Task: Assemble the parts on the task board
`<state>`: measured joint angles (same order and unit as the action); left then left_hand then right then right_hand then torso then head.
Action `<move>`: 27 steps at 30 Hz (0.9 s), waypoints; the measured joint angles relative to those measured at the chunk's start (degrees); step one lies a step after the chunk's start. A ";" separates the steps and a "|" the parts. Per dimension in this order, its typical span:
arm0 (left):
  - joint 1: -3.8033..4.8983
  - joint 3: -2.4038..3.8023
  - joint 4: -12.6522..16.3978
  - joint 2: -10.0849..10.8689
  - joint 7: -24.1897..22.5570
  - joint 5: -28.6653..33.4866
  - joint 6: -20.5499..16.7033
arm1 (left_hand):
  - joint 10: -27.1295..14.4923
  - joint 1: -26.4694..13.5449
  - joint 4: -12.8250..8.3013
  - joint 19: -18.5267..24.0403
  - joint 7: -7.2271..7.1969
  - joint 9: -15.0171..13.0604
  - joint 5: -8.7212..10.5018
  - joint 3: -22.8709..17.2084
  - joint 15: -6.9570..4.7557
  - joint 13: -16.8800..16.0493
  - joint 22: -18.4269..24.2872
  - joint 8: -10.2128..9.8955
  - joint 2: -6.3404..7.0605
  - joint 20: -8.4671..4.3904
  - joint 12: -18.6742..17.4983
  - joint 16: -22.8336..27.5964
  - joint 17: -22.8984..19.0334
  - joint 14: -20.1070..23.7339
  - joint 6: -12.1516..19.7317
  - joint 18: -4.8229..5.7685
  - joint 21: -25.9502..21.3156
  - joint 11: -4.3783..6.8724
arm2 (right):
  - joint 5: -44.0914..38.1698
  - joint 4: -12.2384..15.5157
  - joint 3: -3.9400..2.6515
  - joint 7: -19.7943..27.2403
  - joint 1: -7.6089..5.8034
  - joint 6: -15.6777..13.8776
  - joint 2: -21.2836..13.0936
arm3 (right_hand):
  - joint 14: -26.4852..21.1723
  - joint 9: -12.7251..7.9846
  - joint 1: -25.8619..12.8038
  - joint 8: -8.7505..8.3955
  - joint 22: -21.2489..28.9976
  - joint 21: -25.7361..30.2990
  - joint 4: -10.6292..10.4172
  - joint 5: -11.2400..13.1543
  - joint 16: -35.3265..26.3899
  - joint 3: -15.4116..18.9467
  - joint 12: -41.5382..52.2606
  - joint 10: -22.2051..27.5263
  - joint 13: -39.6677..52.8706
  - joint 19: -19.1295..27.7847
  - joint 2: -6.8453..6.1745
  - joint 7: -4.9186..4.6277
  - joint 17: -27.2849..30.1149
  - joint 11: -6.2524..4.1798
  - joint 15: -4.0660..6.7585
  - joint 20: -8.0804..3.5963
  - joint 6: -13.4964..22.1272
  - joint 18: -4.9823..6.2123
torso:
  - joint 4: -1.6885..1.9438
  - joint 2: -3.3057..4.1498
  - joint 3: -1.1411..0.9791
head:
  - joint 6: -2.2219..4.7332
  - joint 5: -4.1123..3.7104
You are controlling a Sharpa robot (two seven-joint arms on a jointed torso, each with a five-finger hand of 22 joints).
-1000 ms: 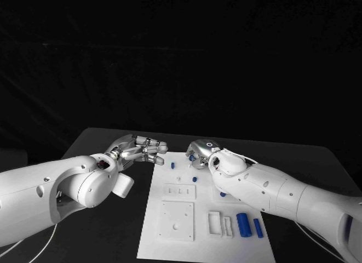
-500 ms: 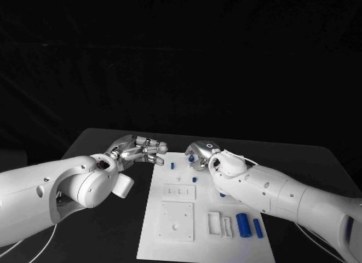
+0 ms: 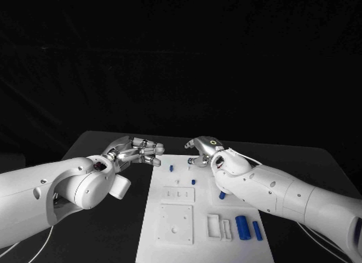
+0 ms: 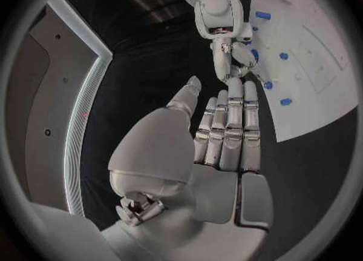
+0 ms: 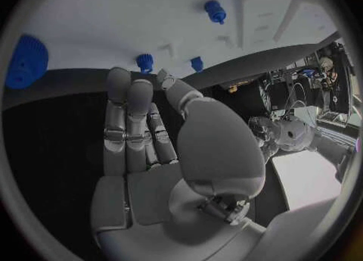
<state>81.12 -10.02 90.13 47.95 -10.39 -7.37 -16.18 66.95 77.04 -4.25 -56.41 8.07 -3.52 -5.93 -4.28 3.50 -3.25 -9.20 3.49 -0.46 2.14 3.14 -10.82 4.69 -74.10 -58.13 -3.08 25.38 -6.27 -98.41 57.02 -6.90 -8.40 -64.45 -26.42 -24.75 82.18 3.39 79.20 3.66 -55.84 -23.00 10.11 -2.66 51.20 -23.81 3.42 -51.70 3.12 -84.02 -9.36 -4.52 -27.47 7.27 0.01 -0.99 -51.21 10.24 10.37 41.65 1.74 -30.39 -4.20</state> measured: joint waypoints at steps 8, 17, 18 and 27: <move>0.13 -0.01 -0.71 0.33 0.01 -0.11 -0.02 | -0.36 0.00 0.13 0.21 0.00 0.00 0.00 0.14 0.00 -0.02 0.08 0.00 0.00 0.21 0.00 0.00 0.00 0.00 0.00 0.00 0.00 -0.06 | 1.82 3.19 -3.72 0.32 -0.81 -1.31 -3.60 | -0.11 0.24 -2.31 0.00 0.07 -0.86 0.90 -0.07 0.00 -5.33 0.12 -11.38 0.15 0.08 0.55 -2.15 0.00 -1.74 0.35 -0.16 -7.56 0.00 | -0.34 0.02 -0.10 | 0.62 -0.20; 0.16 -0.04 -1.55 0.83 -0.04 -0.28 0.00 | -0.35 0.00 0.13 0.21 0.00 0.00 0.00 0.13 0.00 -0.04 0.12 0.00 0.00 0.21 0.00 0.00 -0.05 0.00 0.00 0.00 0.00 -0.06 | 6.12 8.51 -5.88 0.05 -1.52 1.39 -11.65 | 0.29 0.36 -6.34 0.01 -0.09 -0.94 -0.08 -6.07 0.00 0.38 2.82 -28.83 2.36 0.04 0.31 -1.46 -0.54 -6.83 4.05 -4.03 -11.18 -2.94 | -1.42 0.02 -0.38 | 1.22 0.05; 0.16 -0.04 -1.61 0.88 -0.05 -0.30 0.01 | -0.35 0.00 0.13 0.21 0.00 0.00 0.00 0.13 0.00 -0.04 0.12 0.00 0.00 0.21 0.00 0.00 -0.05 0.00 0.00 0.00 0.00 -0.06 | 6.49 8.97 -6.00 -0.08 -1.54 2.19 -12.43 | 0.24 0.36 -6.67 -0.01 -0.09 -1.10 -0.38 -7.61 0.02 3.11 5.44 -31.02 4.58 0.21 -0.01 -1.38 -0.76 -7.56 4.70 -4.80 -10.75 -2.86 | -1.54 0.02 -0.43 | 1.27 0.08; 0.19 -0.06 -1.99 1.05 -0.09 -0.60 0.11 | -0.35 0.21 0.13 0.21 0.00 0.00 0.00 0.13 0.00 -0.04 0.12 0.00 0.21 0.21 0.00 0.00 -0.04 0.00 0.00 0.00 0.00 -0.06 | 9.66 9.44 -6.47 -2.29 -1.58 12.06 -15.92 | -1.14 0.63 -4.52 0.19 -15.75 -23.06 -3.97 -16.05 10.13 20.27 58.15 -17.37 59.70 0.00 1.50 -1.75 -22.47 -6.81 3.99 -4.30 -7.45 -4.06 | -2.13 0.05 -0.83 | 1.30 -0.11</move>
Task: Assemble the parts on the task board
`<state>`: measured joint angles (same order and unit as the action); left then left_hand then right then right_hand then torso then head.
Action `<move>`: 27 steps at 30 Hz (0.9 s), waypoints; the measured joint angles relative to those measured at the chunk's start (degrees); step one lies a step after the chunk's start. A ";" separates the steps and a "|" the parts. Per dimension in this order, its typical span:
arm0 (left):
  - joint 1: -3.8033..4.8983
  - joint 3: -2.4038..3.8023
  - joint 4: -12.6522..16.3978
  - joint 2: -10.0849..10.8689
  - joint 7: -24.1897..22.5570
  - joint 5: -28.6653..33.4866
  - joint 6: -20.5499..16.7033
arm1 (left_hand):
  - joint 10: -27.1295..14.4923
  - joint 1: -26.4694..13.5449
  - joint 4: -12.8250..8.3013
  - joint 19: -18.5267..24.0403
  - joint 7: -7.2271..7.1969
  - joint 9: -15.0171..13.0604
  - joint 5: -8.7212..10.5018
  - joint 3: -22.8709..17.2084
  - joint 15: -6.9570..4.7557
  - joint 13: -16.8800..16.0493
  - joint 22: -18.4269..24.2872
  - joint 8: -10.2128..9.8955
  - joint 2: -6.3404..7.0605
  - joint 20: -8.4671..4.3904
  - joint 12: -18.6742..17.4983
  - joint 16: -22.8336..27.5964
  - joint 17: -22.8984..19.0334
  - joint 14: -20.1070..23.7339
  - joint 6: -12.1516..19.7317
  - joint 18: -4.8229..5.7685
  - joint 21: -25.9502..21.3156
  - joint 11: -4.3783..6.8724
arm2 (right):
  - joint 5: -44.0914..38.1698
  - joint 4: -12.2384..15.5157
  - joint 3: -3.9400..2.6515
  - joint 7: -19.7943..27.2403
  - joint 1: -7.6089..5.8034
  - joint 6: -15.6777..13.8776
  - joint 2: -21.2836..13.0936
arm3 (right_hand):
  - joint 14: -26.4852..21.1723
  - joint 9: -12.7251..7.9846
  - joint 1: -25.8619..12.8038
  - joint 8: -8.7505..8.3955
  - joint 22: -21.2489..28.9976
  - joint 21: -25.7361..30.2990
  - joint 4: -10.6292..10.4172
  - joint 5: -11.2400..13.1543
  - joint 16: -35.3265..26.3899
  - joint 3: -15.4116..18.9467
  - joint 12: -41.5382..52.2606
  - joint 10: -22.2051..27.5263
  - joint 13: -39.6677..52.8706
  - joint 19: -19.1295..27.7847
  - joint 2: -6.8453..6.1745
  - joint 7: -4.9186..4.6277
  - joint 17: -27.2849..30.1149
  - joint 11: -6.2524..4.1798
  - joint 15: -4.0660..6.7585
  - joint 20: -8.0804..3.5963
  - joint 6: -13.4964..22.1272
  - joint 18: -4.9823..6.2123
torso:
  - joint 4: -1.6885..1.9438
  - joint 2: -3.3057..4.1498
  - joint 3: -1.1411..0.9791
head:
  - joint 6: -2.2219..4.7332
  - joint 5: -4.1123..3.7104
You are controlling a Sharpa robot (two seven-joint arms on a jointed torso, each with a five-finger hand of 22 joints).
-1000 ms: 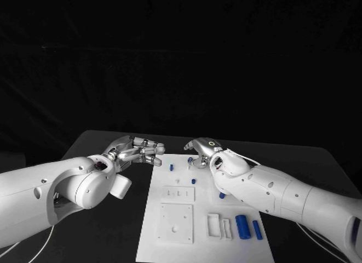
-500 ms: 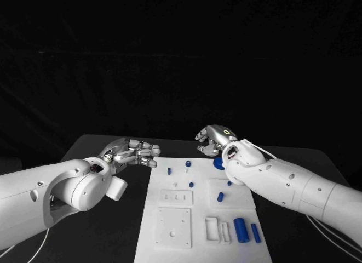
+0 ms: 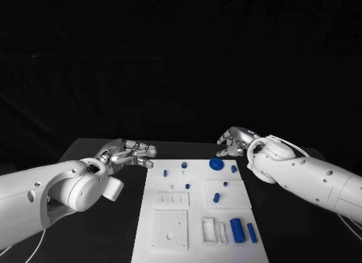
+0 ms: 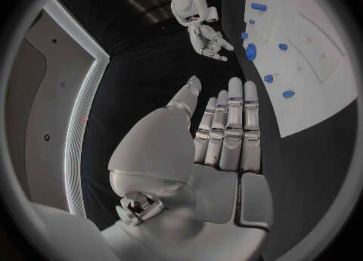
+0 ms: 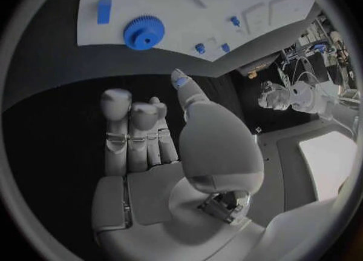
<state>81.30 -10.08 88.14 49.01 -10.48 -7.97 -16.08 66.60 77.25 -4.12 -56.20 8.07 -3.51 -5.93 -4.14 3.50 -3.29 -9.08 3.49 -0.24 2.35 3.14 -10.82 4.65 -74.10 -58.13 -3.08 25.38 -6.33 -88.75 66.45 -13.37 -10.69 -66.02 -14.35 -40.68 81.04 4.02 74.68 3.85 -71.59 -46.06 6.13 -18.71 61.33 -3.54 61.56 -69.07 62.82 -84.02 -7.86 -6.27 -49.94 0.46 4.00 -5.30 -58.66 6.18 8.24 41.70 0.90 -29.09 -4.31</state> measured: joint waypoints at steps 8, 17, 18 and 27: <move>-0.01 -0.02 -0.41 -0.19 -0.01 -0.28 0.23 | 0.01 0.00 0.00 0.00 0.00 0.00 0.00 0.00 0.00 0.01 0.00 0.00 0.00 0.00 0.00 0.00 0.00 0.00 0.00 0.00 0.00 -0.01 | 1.99 -2.04 -0.05 -1.42 0.12 5.62 1.04 | 1.09 0.04 0.29 0.00 -3.36 -4.20 -1.03 -0.37 -0.26 0.17 4.18 -2.34 5.68 -0.01 -0.29 -0.43 -8.97 0.25 -0.44 0.40 0.87 -0.04 | 0.07 0.01 0.00 | -0.22 -0.55; -0.02 -0.03 -0.68 -0.48 -0.01 -0.64 0.54 | 0.01 0.00 0.00 0.00 0.00 0.00 0.00 0.00 0.00 0.01 0.04 0.00 0.00 0.00 0.00 0.00 0.00 0.00 0.00 0.00 0.00 -0.01 | 2.84 -5.09 -0.03 -2.05 0.50 8.09 3.43 | 1.47 0.04 0.29 0.00 -3.35 -4.78 -1.00 -0.65 -0.33 -1.09 5.16 -2.93 6.84 -0.01 -0.29 -0.35 -10.12 0.26 -0.43 0.40 0.95 -0.05 | 0.29 -0.02 0.13 | -0.67 -0.76; -0.02 -0.03 -0.70 -0.49 -0.01 -0.68 0.57 | 0.01 0.00 0.00 0.00 0.00 0.00 0.00 0.00 0.00 0.01 0.06 0.00 0.00 0.00 0.00 0.00 0.00 0.00 0.00 0.00 0.00 -0.01 | 2.85 -5.38 -0.02 -2.10 0.53 8.18 3.59 | 1.47 0.04 0.29 0.00 -3.35 -4.78 -0.87 -0.65 -0.33 -1.22 5.16 -2.93 6.88 -0.01 -0.29 -0.35 -10.14 0.26 -0.43 0.40 0.95 -0.05 | 0.32 -0.04 0.13 | -0.70 -0.79; -0.02 -0.03 -0.80 -0.58 0.02 -0.93 0.75 | 0.01 0.00 0.00 0.00 0.00 0.00 0.00 0.00 0.00 0.01 0.06 0.00 0.00 0.00 0.00 0.00 0.00 0.00 0.00 0.00 0.00 -0.01 | 2.74 -7.29 -0.01 -2.57 0.72 7.93 4.53 | 1.47 -0.01 0.29 0.00 -3.35 -4.78 -0.21 -0.65 -0.32 -2.81 5.17 -2.92 6.88 -0.01 -0.30 -0.34 -10.13 0.26 -0.42 0.40 0.94 -0.07 | 0.63 -0.13 0.07 | -0.99 -0.92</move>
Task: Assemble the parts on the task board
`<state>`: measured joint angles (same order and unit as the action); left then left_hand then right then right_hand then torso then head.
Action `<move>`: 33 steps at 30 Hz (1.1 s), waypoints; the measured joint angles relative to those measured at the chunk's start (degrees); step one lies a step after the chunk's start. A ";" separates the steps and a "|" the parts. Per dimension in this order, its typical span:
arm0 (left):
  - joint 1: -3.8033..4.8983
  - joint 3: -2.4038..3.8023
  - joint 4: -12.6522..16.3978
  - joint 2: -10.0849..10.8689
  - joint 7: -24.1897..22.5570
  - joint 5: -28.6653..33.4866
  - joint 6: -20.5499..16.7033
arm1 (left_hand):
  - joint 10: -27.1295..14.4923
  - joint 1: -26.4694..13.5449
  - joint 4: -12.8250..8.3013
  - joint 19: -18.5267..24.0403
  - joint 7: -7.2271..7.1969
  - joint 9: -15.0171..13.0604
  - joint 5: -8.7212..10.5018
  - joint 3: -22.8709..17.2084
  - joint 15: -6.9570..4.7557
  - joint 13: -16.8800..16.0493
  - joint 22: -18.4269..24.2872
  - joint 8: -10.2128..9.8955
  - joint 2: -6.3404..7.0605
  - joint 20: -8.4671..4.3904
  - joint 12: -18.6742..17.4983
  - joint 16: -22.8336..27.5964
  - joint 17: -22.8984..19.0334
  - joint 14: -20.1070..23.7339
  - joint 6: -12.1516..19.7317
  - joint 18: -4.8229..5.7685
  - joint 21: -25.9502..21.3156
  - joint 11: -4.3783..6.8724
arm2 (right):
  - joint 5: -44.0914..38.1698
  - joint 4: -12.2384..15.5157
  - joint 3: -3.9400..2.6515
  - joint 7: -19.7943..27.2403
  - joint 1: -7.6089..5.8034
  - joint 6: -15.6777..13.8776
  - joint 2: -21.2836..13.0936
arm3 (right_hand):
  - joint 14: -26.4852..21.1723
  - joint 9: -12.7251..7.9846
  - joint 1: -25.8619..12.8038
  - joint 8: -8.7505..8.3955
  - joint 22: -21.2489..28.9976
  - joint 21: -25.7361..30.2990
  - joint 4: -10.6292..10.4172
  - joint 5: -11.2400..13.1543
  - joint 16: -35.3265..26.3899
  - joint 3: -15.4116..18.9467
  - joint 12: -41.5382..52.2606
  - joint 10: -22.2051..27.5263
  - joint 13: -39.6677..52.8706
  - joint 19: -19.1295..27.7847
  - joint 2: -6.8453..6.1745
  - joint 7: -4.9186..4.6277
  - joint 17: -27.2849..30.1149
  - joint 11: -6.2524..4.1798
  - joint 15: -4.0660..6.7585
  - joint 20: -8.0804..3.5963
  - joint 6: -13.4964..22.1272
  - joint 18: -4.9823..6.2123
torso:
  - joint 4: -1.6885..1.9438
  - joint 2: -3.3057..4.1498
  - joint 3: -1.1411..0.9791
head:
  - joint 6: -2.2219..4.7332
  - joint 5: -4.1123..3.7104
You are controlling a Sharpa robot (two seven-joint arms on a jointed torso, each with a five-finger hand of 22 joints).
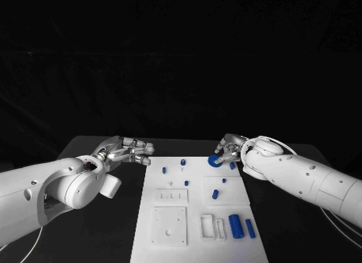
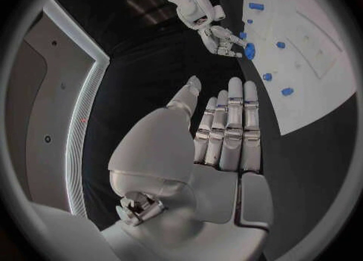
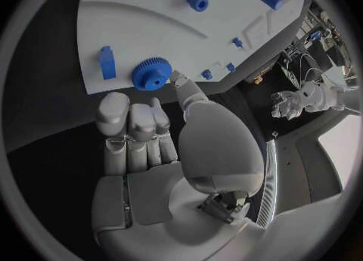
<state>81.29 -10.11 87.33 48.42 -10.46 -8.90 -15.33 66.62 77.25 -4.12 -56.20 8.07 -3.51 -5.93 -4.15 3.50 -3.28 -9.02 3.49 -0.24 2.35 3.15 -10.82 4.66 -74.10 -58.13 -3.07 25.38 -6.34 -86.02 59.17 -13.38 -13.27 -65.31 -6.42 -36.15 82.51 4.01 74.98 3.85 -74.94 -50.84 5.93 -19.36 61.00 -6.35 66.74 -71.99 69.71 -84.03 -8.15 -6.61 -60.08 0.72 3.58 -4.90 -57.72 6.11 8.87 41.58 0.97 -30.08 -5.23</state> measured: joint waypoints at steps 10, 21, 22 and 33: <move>0.00 -0.01 0.00 0.00 0.03 -0.19 0.11 | 0.00 0.00 0.00 0.00 0.00 0.00 0.00 0.00 0.00 0.00 0.00 0.00 0.00 0.00 0.00 0.00 0.00 0.00 0.00 0.00 0.00 0.00 | -0.79 -1.47 0.00 -0.65 0.08 -0.39 0.99 | 0.00 -0.06 0.00 0.00 0.01 0.00 0.40 0.50 0.00 -0.71 0.01 0.02 -0.16 0.00 0.00 -0.24 0.00 0.01 0.00 0.00 0.65 -0.03 | 0.16 -0.03 -0.03 | -0.31 0.10; 0.00 -0.01 0.06 0.01 0.06 -0.34 0.23 | 0.00 0.00 0.00 0.00 0.00 0.00 0.00 0.00 0.00 0.01 -0.01 0.00 0.00 0.00 0.00 0.00 0.00 0.00 0.00 0.00 0.00 0.00 | -1.42 -2.85 0.15 -0.95 0.19 -0.16 2.10 | 0.00 -0.06 0.00 0.00 0.01 0.00 0.56 0.99 0.00 -0.87 0.00 0.02 -0.16 0.00 0.00 -0.39 -0.09 0.01 0.00 0.00 1.22 -0.33 | 0.10 -0.03 -0.07 | -0.53 0.36; 0.00 -0.01 0.07 0.02 0.06 -0.35 0.24 | 0.00 0.00 0.00 0.00 0.00 0.00 0.00 0.00 0.00 0.01 -0.01 0.00 0.00 0.00 0.00 0.00 0.00 0.00 0.00 0.00 0.00 -0.01 | -1.47 -2.94 0.18 -0.97 0.19 -0.10 2.16 | 0.00 -0.06 0.00 0.00 0.01 0.00 0.55 0.99 0.00 -0.87 0.00 0.02 -0.15 0.00 0.00 -0.39 -0.09 0.01 0.00 0.00 1.22 -0.34 | 0.10 -0.03 -0.06 | -0.55 0.37; 0.00 -0.01 -0.15 -0.27 0.08 -0.60 0.34 | 0.01 0.00 0.00 0.00 0.00 0.00 0.00 0.00 0.00 0.01 0.11 0.00 0.00 0.00 0.00 0.00 0.01 0.00 0.00 0.00 0.00 -0.01 | -1.95 -3.79 0.39 -1.21 0.27 1.02 2.91 | 0.00 -0.06 0.00 -0.01 0.02 0.00 0.55 1.61 0.00 -0.86 0.00 0.03 -0.13 0.00 0.00 -0.38 -0.19 0.01 0.00 0.00 1.22 -0.36 | -0.02 0.01 -0.10 | -0.68 0.75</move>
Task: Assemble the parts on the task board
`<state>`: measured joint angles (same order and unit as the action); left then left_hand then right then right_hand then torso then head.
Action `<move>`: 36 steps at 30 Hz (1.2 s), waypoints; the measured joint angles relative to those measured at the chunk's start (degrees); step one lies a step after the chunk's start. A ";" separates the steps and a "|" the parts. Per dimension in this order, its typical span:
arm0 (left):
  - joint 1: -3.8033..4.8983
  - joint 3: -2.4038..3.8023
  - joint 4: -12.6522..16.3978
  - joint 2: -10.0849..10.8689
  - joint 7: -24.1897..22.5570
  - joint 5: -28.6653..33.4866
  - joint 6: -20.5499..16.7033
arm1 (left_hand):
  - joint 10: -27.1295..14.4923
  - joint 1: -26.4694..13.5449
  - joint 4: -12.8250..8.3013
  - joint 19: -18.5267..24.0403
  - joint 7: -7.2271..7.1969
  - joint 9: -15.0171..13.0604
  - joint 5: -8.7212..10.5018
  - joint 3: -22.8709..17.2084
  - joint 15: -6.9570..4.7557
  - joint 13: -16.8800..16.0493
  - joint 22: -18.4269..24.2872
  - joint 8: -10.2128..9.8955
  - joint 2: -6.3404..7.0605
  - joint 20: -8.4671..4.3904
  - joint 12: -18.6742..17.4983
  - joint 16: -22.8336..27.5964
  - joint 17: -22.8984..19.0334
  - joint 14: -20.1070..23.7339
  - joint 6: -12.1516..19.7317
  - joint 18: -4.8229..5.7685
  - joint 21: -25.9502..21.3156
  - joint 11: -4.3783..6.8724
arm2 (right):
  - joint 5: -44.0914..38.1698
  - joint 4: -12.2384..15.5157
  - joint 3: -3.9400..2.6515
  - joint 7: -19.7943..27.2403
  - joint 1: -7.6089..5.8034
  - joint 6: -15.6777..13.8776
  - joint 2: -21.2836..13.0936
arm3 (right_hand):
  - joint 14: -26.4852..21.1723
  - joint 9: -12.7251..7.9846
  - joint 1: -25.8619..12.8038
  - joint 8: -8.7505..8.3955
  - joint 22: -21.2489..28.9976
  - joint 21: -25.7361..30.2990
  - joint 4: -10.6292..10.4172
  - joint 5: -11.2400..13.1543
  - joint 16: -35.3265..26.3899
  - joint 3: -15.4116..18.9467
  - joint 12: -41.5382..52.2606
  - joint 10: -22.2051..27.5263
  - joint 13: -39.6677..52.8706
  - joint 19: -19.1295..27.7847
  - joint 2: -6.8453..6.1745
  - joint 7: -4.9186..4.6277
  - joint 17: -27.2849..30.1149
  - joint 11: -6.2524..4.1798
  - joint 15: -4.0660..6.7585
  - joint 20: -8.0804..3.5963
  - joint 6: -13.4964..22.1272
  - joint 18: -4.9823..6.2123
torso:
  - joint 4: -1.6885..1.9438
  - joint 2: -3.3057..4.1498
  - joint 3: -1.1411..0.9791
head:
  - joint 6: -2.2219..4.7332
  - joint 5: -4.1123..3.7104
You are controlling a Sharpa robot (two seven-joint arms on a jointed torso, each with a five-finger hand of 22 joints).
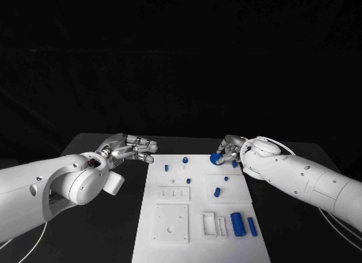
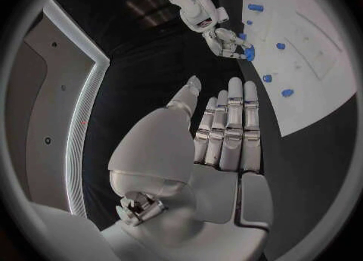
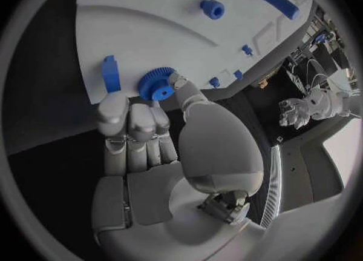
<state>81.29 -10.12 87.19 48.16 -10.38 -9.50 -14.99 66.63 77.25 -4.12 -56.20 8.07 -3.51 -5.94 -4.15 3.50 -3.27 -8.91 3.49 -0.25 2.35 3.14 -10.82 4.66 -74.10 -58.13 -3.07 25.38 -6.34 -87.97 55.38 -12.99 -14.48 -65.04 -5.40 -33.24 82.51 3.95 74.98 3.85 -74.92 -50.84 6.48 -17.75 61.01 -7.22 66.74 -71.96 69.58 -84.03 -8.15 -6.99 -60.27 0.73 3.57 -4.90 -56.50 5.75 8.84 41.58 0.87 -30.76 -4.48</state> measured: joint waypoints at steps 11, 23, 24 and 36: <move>-0.01 -0.01 -0.23 -0.15 0.00 -0.20 0.09 | 0.00 0.00 0.00 0.00 0.00 0.00 0.00 0.00 0.00 0.00 -0.01 0.00 0.00 0.00 0.00 0.00 0.00 0.00 0.00 0.00 0.00 0.00 | -0.17 -0.64 0.30 -0.02 -0.30 0.85 0.58 | 0.00 -0.19 -0.72 -0.04 0.00 -0.47 -0.17 0.89 0.23 -1.32 -0.03 -0.03 0.29 0.00 0.72 0.31 -0.15 -0.02 0.00 0.00 -1.01 -0.01 | 0.04 -0.01 0.00 | -0.30 -0.10; -0.01 -0.02 -0.14 -0.01 0.04 -0.27 0.14 | 0.00 0.00 0.00 0.00 0.00 0.00 0.00 0.00 0.00 0.00 -0.01 0.00 0.00 0.00 0.00 0.00 0.00 0.00 0.00 0.00 0.00 0.00 | -1.06 -0.67 0.69 0.03 -0.51 0.99 0.80 | 0.20 -0.30 -0.39 -0.55 0.01 -0.53 4.03 6.22 0.23 -13.26 -0.04 -0.54 0.62 0.00 1.28 1.12 -0.15 -0.53 0.19 0.00 -3.88 -0.06 | -0.01 -0.03 -0.01 | -0.44 0.05; -0.01 -0.02 -0.12 0.01 0.05 -0.27 0.14 | 0.00 0.00 0.00 0.00 0.00 0.00 0.00 0.00 0.00 0.00 -0.01 0.00 0.00 0.00 0.00 0.00 0.00 0.00 0.00 0.00 0.00 0.00 | -1.33 -0.55 0.78 0.03 -0.52 0.94 0.80 | 0.20 -0.30 -0.39 -0.67 0.01 -0.53 4.49 6.32 0.23 -13.87 0.01 -0.54 0.71 0.00 1.28 1.37 -0.15 -0.53 0.19 0.00 -4.16 -0.07 | -0.02 -0.04 -0.03 | -0.44 0.05; -0.01 -0.02 0.06 0.17 0.21 -0.33 0.14 | 0.00 0.00 0.00 0.00 0.00 0.00 0.00 0.00 0.00 0.00 0.13 0.00 0.00 0.00 0.00 0.00 0.00 0.00 0.00 0.00 0.00 0.00 | -4.76 1.07 1.51 -0.33 -0.44 -1.00 0.78 | 0.39 -0.30 -1.43 -0.47 0.01 -1.19 5.56 6.66 0.23 -16.15 0.42 -1.05 1.13 0.00 2.09 2.14 -0.30 -1.04 0.36 0.00 -6.15 -0.09 | -0.07 -0.03 -0.06 | -0.27 -0.08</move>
<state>81.28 -10.14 87.25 48.32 -10.17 -9.83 -14.85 66.63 77.25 -4.12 -56.20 8.07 -3.51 -5.94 -4.15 3.50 -3.26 -8.78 3.49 -0.25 2.35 3.14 -10.82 4.66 -74.10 -58.13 -3.08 25.38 -6.35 -92.73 56.44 -11.49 -14.80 -65.48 -6.39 -32.46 82.90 3.66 73.55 3.38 -74.91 -52.02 12.04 -11.09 61.24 -23.36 67.17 -73.01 70.70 -84.03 -6.06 -4.85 -60.57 -0.31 3.94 -4.90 -62.64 5.66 8.78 41.55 0.81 -31.03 -4.56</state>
